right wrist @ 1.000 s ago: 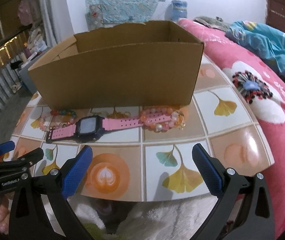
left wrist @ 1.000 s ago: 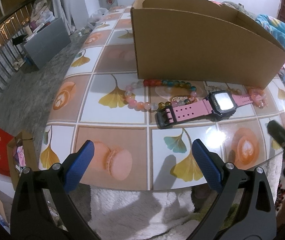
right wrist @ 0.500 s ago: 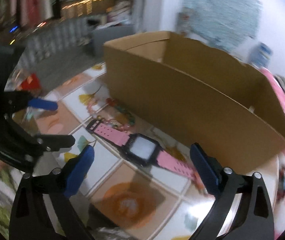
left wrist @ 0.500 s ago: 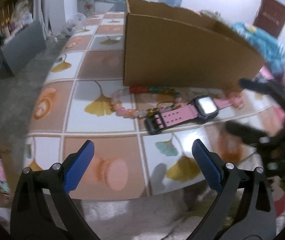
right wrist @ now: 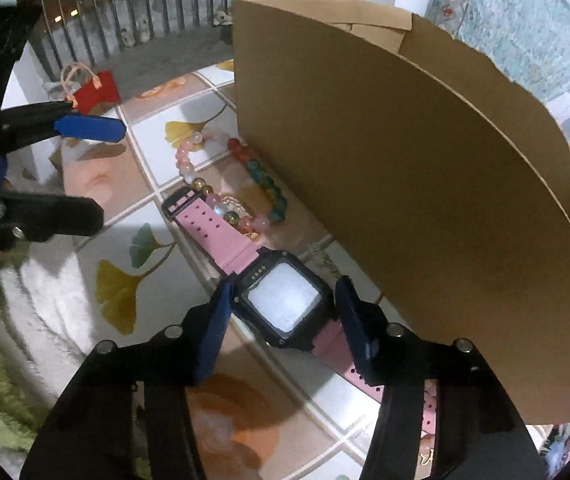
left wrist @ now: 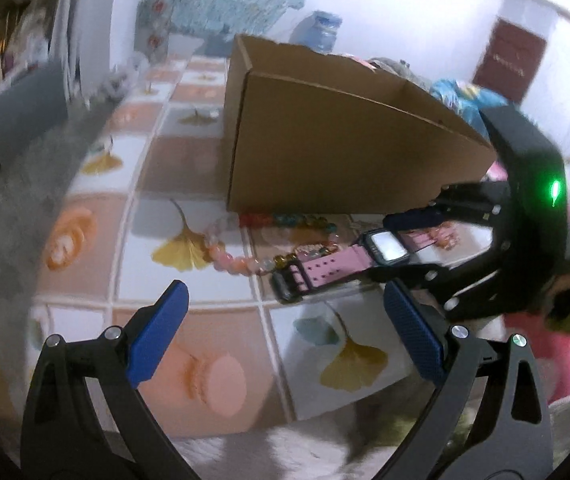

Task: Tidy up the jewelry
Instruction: 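Grasp the black watch face with the right tool while the left tool grips the pink strap, then lift the pink smartwatch with both tools and carry it over the box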

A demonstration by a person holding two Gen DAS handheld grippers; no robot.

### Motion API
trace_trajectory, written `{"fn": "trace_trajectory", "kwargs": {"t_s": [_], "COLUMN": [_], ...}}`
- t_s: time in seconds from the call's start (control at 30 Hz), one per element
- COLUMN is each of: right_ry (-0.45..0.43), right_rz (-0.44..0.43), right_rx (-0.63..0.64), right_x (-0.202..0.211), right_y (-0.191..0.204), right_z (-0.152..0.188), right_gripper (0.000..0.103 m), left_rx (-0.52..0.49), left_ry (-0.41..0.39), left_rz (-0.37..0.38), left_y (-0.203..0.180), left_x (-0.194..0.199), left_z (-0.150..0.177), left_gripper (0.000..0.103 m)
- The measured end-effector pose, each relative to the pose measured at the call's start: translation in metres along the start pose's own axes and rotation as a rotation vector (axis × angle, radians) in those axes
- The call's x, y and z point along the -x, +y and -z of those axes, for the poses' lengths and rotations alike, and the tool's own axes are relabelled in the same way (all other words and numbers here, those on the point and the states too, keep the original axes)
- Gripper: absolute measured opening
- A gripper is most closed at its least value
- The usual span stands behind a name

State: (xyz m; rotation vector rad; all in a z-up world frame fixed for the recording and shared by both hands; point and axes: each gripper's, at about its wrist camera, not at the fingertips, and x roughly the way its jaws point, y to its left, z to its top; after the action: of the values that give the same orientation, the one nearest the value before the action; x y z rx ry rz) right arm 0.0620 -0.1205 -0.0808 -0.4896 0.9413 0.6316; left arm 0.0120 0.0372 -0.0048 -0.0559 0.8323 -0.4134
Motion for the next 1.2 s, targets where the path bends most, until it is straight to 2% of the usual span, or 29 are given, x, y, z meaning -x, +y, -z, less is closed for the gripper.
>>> {"fn": "trace_trajectory", "kwargs": {"t_s": [0.13,0.4,0.47,0.53,0.57,0.6,0.67,0.73,0.77,0.83,0.87,1.03,1.2], "right_ry": [0.002,-0.014,-0.019,-0.021,-0.020,-0.021,-0.024,-0.032,-0.036,-0.047,-0.049,-0.091,-0.121], "right_rz": [-0.067,-0.234,-0.277,-0.316,-0.326,-0.338,-0.355,-0.374,-0.380,-0.376,-0.372,-0.317,-0.155], "right_rx": [-0.030,-0.095,-0.110,-0.118,-0.116,-0.109,-0.095,-0.080,-0.073,-0.056,-0.053,-0.091,-0.105], "right_x": [-0.001,0.007,0.009,0.009,0.009,0.009,0.007,0.009,0.009,0.017,0.017,0.029,0.048], "right_y": [-0.008,-0.026,-0.029,-0.028,-0.027,-0.025,-0.020,-0.016,-0.014,-0.014,-0.013,-0.021,-0.021], "right_z": [0.001,-0.002,-0.002,-0.004,-0.006,-0.006,-0.009,-0.009,-0.010,-0.007,-0.007,0.004,0.025], "right_gripper": [0.050,0.050,0.050,0.050,0.050,0.050,0.050,0.050,0.050,0.051,0.051,0.053,0.054], "left_rx": [-0.149,-0.474,-0.557,-0.624,-0.646,-0.659,-0.682,-0.700,-0.706,-0.702,-0.688,-0.602,-0.570], "left_ry": [-0.021,-0.088,-0.108,-0.104,-0.096,-0.089,-0.076,-0.067,-0.064,-0.053,-0.046,0.000,0.011], "left_rz": [-0.102,-0.213,-0.239,-0.266,-0.276,-0.279,-0.289,-0.298,-0.302,-0.297,-0.288,-0.217,-0.192], "left_y": [-0.016,-0.058,-0.070,-0.081,-0.085,-0.087,-0.092,-0.095,-0.097,-0.099,-0.099,-0.089,-0.089], "left_x": [0.000,0.000,0.000,-0.002,-0.003,-0.004,-0.006,-0.006,-0.005,-0.005,-0.005,-0.009,-0.010], "left_z": [0.000,0.012,0.017,0.021,0.023,0.024,0.026,0.029,0.030,0.030,0.029,0.020,0.018], "left_gripper": [0.095,0.094,0.087,0.073,0.069,0.061,0.054,0.040,0.036,0.019,0.015,0.010,0.009]}}
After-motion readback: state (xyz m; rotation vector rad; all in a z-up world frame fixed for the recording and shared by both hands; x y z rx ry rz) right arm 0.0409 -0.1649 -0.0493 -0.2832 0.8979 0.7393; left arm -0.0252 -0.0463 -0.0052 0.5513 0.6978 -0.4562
